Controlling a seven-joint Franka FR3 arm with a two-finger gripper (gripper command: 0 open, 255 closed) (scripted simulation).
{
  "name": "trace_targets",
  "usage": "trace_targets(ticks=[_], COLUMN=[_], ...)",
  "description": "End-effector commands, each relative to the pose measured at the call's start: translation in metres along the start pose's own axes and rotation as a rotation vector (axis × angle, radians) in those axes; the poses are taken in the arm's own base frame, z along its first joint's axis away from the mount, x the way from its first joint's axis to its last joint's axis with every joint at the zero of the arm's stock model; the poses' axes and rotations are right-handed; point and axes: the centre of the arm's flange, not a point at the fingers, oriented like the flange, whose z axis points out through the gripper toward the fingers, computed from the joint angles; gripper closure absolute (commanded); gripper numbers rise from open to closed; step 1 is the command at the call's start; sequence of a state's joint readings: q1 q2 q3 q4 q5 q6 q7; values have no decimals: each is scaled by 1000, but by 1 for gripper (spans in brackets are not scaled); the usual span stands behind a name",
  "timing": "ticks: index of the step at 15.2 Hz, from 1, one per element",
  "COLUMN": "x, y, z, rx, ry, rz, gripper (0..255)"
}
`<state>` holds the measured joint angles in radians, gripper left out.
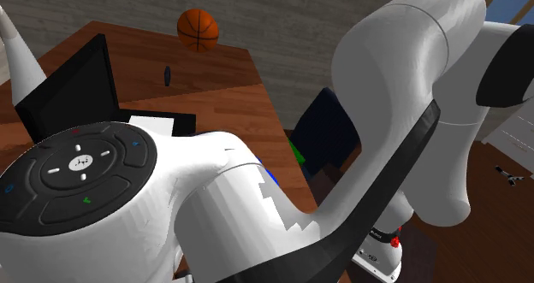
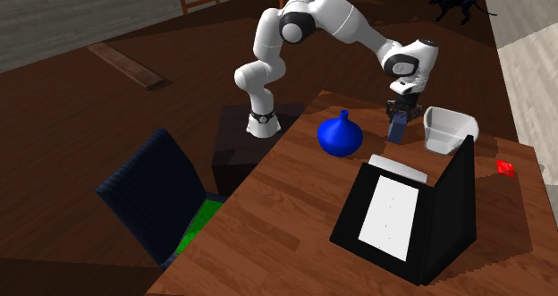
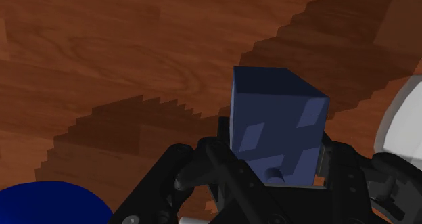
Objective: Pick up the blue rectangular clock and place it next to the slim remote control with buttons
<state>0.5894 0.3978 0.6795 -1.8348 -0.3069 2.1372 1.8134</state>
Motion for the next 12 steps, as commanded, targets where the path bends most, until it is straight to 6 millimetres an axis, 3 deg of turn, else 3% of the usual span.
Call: trace_targets(ticks=[1, 3, 4, 9, 12], x=[0, 0, 0, 0, 0], y=[0, 0, 0, 0, 0], z=[0, 0, 0, 0, -40], rx=[0, 0, 0, 0, 0], ry=[0, 0, 0, 0, 0], rz=[0, 0, 0, 0, 0], gripper=[255, 255, 0, 0, 0])
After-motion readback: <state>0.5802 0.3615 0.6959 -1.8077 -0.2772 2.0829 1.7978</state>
